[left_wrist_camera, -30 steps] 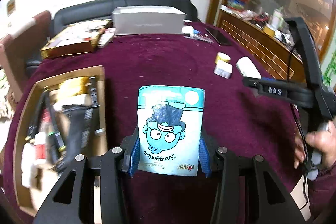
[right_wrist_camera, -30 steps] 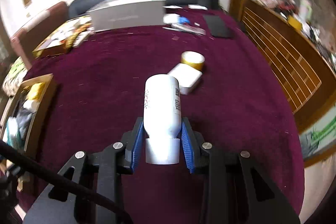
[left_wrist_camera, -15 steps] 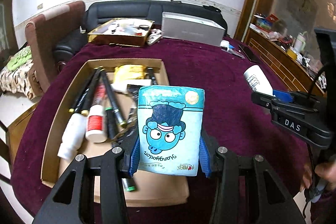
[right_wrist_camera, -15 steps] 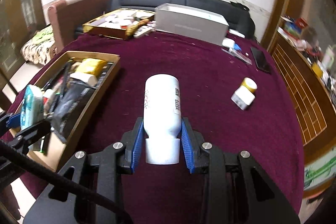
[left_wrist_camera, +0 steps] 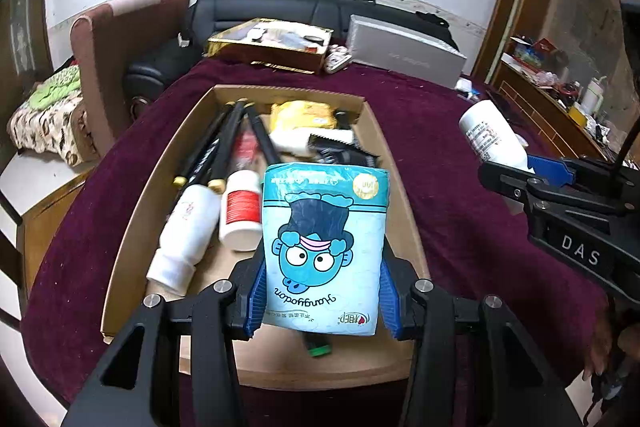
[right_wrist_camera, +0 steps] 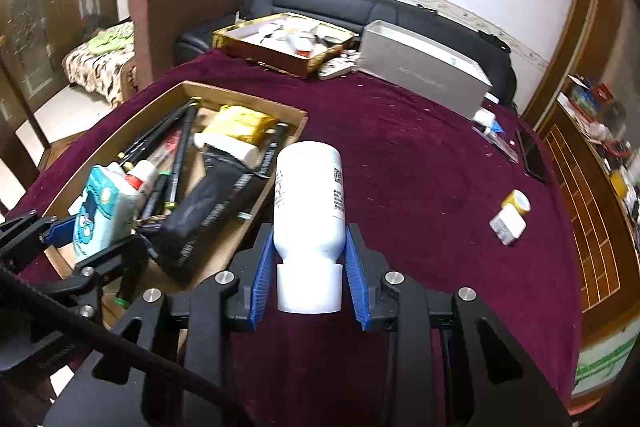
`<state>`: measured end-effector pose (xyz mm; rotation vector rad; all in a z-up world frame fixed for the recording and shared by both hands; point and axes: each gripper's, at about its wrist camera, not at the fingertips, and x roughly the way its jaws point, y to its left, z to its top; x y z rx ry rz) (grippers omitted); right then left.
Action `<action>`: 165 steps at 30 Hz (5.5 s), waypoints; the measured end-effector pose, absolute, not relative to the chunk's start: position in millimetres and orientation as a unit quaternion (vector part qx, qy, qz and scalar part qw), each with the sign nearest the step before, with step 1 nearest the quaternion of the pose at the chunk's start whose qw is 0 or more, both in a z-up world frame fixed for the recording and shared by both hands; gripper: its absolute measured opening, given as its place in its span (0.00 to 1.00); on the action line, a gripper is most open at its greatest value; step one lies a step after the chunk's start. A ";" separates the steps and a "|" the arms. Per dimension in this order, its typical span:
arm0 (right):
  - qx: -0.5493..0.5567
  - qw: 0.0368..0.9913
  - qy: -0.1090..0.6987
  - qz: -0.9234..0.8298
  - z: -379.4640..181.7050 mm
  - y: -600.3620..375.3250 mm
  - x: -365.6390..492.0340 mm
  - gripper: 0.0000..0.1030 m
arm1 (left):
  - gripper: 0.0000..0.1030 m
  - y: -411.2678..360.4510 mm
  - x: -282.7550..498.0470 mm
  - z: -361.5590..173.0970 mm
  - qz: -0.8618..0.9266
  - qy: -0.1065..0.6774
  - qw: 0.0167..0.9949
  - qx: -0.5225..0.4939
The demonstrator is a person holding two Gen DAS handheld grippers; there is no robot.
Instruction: Organize objects
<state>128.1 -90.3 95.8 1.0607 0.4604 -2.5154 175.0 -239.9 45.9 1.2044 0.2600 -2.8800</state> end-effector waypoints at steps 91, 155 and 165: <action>0.307 0.249 0.126 -0.910 114.5 -106.7 155.9 0.76 | 0.59 -250.3 195.9 80.1 -0.946 0.044 0.074 0.312; 0.267 0.224 0.147 -0.926 114.9 -87.0 142.7 0.77 | 0.98 -261.8 216.2 104.2 -0.925 0.086 0.228 0.293; 0.277 0.225 0.148 -0.923 113.9 -87.8 142.4 0.77 | 0.98 -259.2 218.6 101.3 -0.914 0.053 0.279 0.290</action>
